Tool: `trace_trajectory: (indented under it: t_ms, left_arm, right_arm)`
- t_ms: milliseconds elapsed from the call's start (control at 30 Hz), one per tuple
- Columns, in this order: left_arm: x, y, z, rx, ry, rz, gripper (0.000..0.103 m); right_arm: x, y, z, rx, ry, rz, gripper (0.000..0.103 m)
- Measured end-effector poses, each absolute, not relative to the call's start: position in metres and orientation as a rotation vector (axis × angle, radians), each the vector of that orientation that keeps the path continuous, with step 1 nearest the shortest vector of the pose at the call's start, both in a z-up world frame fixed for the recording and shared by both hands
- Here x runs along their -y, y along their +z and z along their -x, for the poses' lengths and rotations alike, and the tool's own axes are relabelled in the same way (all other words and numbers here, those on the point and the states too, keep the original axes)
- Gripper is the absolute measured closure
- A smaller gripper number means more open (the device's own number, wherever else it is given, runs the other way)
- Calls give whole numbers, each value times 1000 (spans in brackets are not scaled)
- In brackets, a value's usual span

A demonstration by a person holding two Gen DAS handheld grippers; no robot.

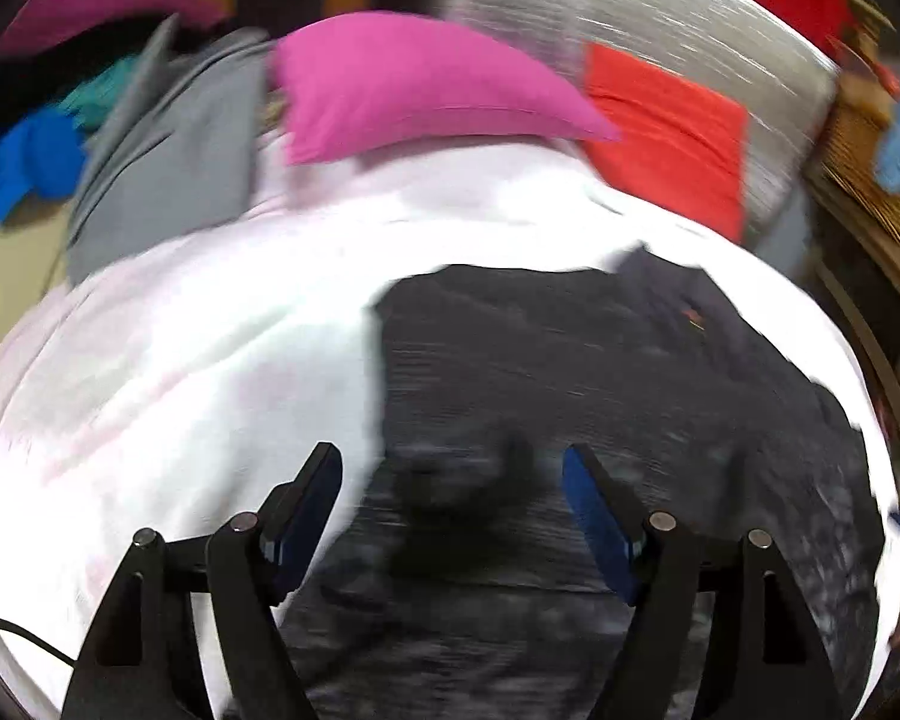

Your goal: Fold large clothes

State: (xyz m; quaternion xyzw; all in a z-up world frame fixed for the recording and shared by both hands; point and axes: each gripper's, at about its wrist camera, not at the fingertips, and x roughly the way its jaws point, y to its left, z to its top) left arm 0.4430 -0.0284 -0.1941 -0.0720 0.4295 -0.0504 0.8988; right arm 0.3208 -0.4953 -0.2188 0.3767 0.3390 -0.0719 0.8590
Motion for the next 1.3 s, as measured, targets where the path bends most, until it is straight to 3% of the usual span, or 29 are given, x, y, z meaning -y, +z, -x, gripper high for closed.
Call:
trace_trajectory:
  t_ms: [200, 367, 467, 700, 900, 1300]
  left_arm:
    - [-3, -222, -458, -1003, -44, 280, 26]
    - [-3, -227, -459, -1026, -57, 296, 28]
    - [2, -229, -457, -1021, -68, 272, 36]
    - [7, -236, -457, -1055, -54, 226, 36]
    - [5, -227, -447, -1029, -64, 207, 36]
    - [13, -196, -413, -918, -138, 182, 36]
  right_arm:
    - [486, -252, -343, -889, -121, -775, 32]
    - [467, -247, -347, -902, -170, -633, 62]
    - [465, -235, -340, -855, -176, -617, 68]
    - [466, -252, -349, -916, -197, -609, 68]
    - [473, -240, -338, -897, -175, -662, 59]
    - [477, -208, -302, -737, -86, -751, 56]
